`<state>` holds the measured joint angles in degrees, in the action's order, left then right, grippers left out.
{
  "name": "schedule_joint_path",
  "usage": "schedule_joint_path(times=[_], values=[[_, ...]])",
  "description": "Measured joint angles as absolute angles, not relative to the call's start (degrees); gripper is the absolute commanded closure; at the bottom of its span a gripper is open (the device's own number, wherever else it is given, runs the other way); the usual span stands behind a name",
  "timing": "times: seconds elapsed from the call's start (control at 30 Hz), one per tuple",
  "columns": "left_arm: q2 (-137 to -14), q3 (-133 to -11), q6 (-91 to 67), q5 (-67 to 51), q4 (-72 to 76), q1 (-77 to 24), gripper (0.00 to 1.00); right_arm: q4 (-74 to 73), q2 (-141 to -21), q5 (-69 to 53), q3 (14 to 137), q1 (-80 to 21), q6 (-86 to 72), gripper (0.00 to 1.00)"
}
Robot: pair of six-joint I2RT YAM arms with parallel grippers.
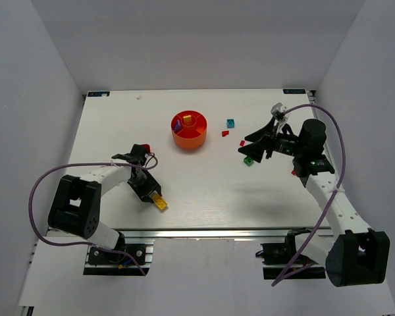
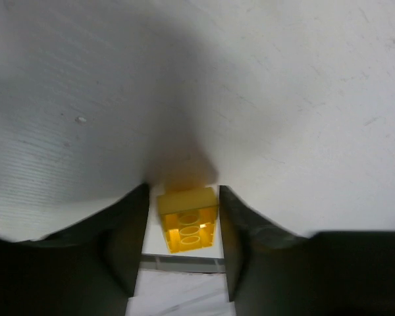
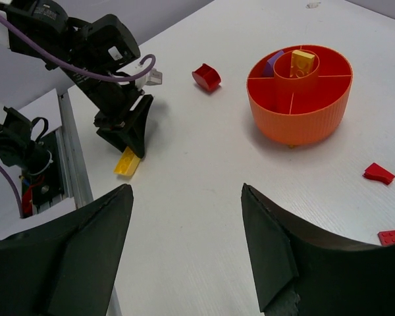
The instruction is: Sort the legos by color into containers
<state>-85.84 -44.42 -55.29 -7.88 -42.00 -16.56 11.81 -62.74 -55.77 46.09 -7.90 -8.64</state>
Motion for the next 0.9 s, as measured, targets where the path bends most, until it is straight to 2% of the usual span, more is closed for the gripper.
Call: schedule_joint_path(times=[0.07, 0.1, 0.17, 0.2, 0.23, 0.33, 0.43, 0.47, 0.53, 0.57, 0.9], values=[[-85.95, -44.42, -55.37, -7.88, -41.82, -16.75, 0.61, 12.60, -62.46, -56.18, 45.56, -7.09, -9.30, 0.29], [-85.93, -44.42, -55.27, -7.94, -41.69, -16.93, 0.75, 13.04, -62.39, -56.45, 45.36, -6.68, -9.74, 0.29], [-85.93, -44.49, -54.98, -8.08, -41.45, -17.19, 0.87, 13.89, -62.35, -57.01, 45.08, -5.93, -10.48, 0.30], [-85.95, -44.75, -54.68, -8.03, -41.52, -17.39, 0.96, 14.15, -62.35, -57.25, 45.06, -5.52, -10.81, 0.31], [-85.95, -45.17, -54.35, -8.03, -41.54, -17.52, 1.00, 14.66, -62.35, -57.49, 44.99, -5.08, -11.18, 0.32], [-85.95, -48.86, -51.66, -8.54, -42.04, -17.89, 1.00, 16.23, -62.28, -58.17, 44.31, -3.81, -11.73, 0.40], [-85.91, -55.90, -46.70, -9.47, -41.17, -18.20, 1.00, 16.78, -62.28, -58.85, 43.57, -2.42, -11.53, 0.63], [-85.76, -58.50, -44.82, -9.54, -40.01, -18.33, 1.00, 16.93, -62.28, -59.02, 43.40, -1.98, -11.35, 0.82], [-85.21, -62.92, -41.21, -9.58, -37.10, -18.46, 1.00, 16.91, -62.30, -59.53, 43.24, -1.30, -10.92, 0.98], [-85.17, -64.84, -39.68, -9.58, -36.14, -18.50, 1.00, 16.93, -62.30, -59.77, 43.22, -1.10, -10.76, 1.00], [-93.27, -82.32, -23.38, -10.94, -19.46, -19.03, 1.00, 16.88, -62.87, -60.23, 43.22, 1.89, -8.56, 1.00]])
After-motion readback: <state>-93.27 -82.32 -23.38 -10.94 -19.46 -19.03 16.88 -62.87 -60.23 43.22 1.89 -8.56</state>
